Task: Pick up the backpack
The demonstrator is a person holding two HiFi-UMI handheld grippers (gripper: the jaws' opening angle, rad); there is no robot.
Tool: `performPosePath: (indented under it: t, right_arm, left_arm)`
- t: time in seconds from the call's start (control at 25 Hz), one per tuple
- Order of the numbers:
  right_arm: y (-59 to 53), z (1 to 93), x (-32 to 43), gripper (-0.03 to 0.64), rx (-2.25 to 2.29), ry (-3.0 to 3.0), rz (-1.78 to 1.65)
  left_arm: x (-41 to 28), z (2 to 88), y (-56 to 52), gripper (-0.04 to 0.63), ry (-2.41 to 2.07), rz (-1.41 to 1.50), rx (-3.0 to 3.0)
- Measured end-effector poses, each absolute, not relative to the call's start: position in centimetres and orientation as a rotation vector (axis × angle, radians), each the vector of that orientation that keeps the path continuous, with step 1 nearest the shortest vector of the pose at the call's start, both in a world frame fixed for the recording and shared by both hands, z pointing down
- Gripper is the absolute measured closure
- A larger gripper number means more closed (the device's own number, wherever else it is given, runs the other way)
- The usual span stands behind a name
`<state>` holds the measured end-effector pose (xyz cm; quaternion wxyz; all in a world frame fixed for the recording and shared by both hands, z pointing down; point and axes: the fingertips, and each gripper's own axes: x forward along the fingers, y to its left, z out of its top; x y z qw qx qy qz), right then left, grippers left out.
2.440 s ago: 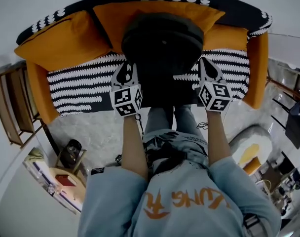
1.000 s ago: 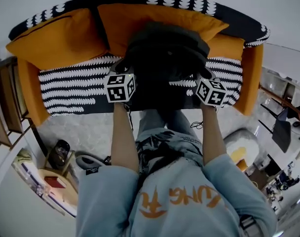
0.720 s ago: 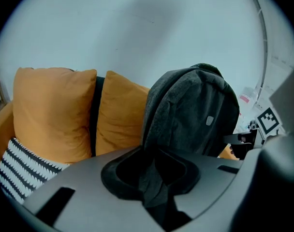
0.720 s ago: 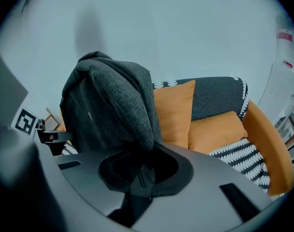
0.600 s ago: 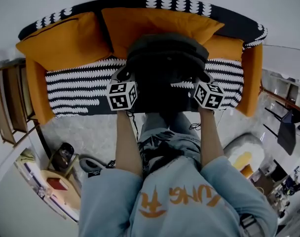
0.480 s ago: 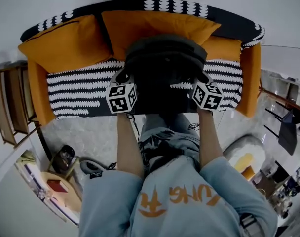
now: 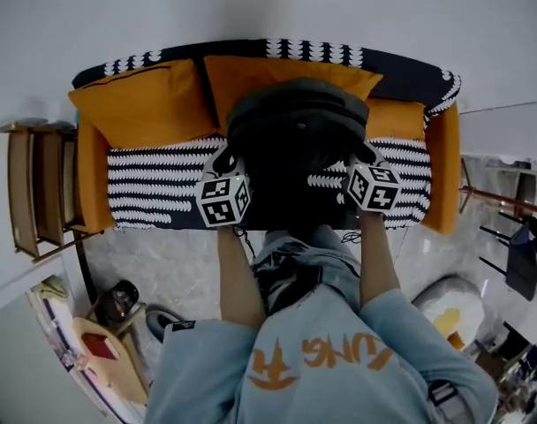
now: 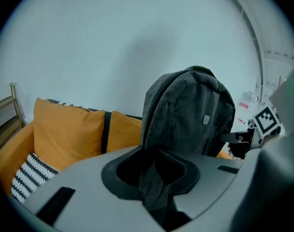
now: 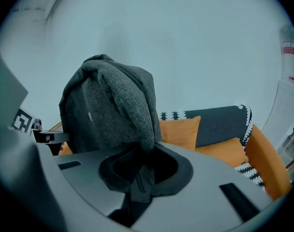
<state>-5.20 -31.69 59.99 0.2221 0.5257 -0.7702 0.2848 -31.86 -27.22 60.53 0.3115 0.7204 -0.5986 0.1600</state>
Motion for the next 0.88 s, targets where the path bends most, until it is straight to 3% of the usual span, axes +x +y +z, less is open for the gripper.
performPosePath:
  t: [0.88]
  right_arm:
    - [-35.1,40.6,-6.8,0.578,1.54,-2.431,0.329]
  left_arm:
    - [-33.2,42.6,-29.0,0.518,-1.785,0.118,2.126]
